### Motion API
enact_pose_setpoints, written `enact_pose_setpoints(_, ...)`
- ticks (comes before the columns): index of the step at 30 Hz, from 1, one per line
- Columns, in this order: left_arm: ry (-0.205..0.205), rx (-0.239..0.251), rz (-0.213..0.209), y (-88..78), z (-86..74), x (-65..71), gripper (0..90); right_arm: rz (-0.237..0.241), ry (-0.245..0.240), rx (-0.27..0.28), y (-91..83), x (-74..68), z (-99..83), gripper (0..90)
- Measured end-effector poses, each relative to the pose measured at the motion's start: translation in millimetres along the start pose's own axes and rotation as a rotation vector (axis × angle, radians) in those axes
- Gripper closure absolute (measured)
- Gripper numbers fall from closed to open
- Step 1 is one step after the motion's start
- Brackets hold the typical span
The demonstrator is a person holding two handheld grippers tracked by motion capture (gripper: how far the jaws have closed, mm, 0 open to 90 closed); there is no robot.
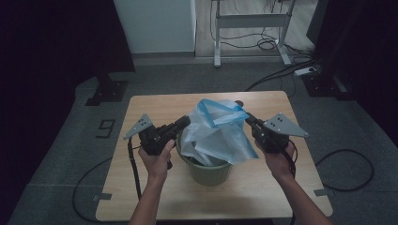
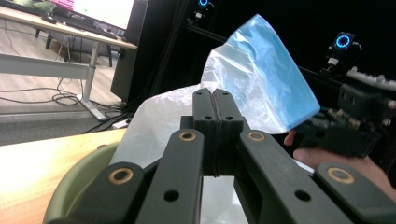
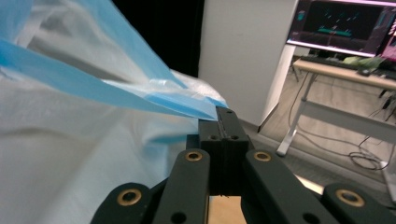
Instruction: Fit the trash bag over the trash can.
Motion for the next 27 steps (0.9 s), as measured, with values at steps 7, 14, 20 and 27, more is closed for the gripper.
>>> enact_pose_setpoints(7,0.038,-0.035,-0.012,-1.1,4.7,1.6,89.0,0.009,0.021,0.036,-1.0,4.3,18.7,89.1)
enact_pose_setpoints(14,0.058,-0.071,0.006,-26.4,-0.8,2.1,89.5,0.031,0.042,0.048,-10.9,0.9,11.9,89.1)
enact_pose_setpoints(20,0.076,-0.082,-0.050,-38.6,-1.2,3.5,74.5,0.056,0.018,0.044,-12.8,-10.2,6.9,89.1)
enact_pose_setpoints(27,0.136,-0.115,-0.071,-28.0,16.3,3.3,47.2,0.070,0.005,0.043,-9.4,-16.1,7.1,89.1)
Point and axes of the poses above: each handheld gripper's, and its own axes: y roughly forward along the jaws, z roughly out of its top, x roughly to its right, the point moved 2 cm from there along y, roughly forward along the jaws, and after that the axes turned 15 degrees about y, right-handed, at the moved point
